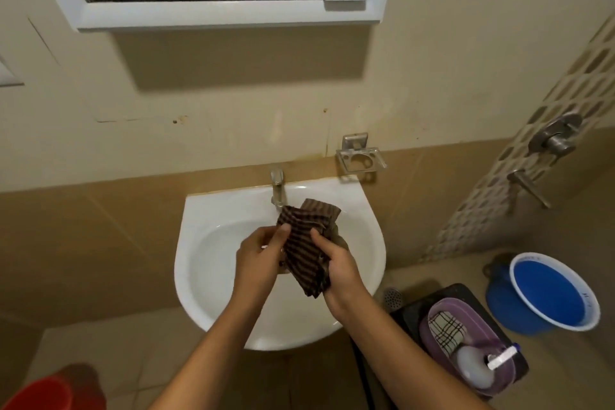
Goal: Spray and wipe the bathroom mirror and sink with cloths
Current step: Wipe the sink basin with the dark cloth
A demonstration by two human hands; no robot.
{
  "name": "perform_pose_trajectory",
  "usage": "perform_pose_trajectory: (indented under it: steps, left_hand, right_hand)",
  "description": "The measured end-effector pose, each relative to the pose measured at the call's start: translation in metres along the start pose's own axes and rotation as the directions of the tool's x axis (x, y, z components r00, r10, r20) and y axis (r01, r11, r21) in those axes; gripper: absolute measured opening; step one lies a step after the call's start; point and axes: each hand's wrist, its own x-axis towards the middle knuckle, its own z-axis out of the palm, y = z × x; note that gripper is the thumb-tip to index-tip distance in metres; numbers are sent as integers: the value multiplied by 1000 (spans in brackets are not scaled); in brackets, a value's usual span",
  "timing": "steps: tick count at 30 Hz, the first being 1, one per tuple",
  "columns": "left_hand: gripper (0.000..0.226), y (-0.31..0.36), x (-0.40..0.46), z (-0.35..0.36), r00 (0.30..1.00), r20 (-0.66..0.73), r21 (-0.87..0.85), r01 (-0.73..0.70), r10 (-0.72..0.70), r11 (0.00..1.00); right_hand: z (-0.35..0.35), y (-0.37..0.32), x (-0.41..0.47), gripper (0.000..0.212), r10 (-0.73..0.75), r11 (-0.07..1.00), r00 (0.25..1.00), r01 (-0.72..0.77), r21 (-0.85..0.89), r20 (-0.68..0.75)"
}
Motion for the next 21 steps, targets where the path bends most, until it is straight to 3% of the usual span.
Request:
perform_pose_trajectory:
  steps: [3,5,7,10,12,13,15,18,21]
  left_hand:
    - [34,4,12,-4,971,163,-184,203,-174,962]
    - [36,0,27,-14,944,173,-298,320,-279,899]
    - [26,-8,40,-24,922,190,-391,385,-336,836]
    - [22,-18,54,-26,893,288,-429,443,-346,787]
    - [22,-22,61,-19,859,374,-448,497,-349,744]
    - [21,-21,64,-13,847,404,-434,509,-344,743]
    - [17,-24,74,2,875,365,-321,439,-318,839]
    - [18,-30,94,24,957,230,-47,190,-175,981]
    - [13,-34,118,51,977,214,249,-50,-5,967]
  right_hand:
    - [25,17,5,53,-91,868,979,167,-468,181]
    - [35,28,9,68,-20,788,961,184,-588,274]
    - [34,30,13,57,-16,831,971,145,-536,238]
    - [16,33,24,55,-165,846,985,115,-520,-51]
    - [-2,31,32,65,-36,931,984,-30,-365,-172]
    - [-10,31,37,59,48,965,983,-91,-248,-176]
    - [-24,24,47,36,64,982,976,-99,-163,-210]
    - [-40,8,73,22,-31,960,947,-62,-275,-321]
    - [-60,-4,107,21,-24,921,935,-117,-372,-353]
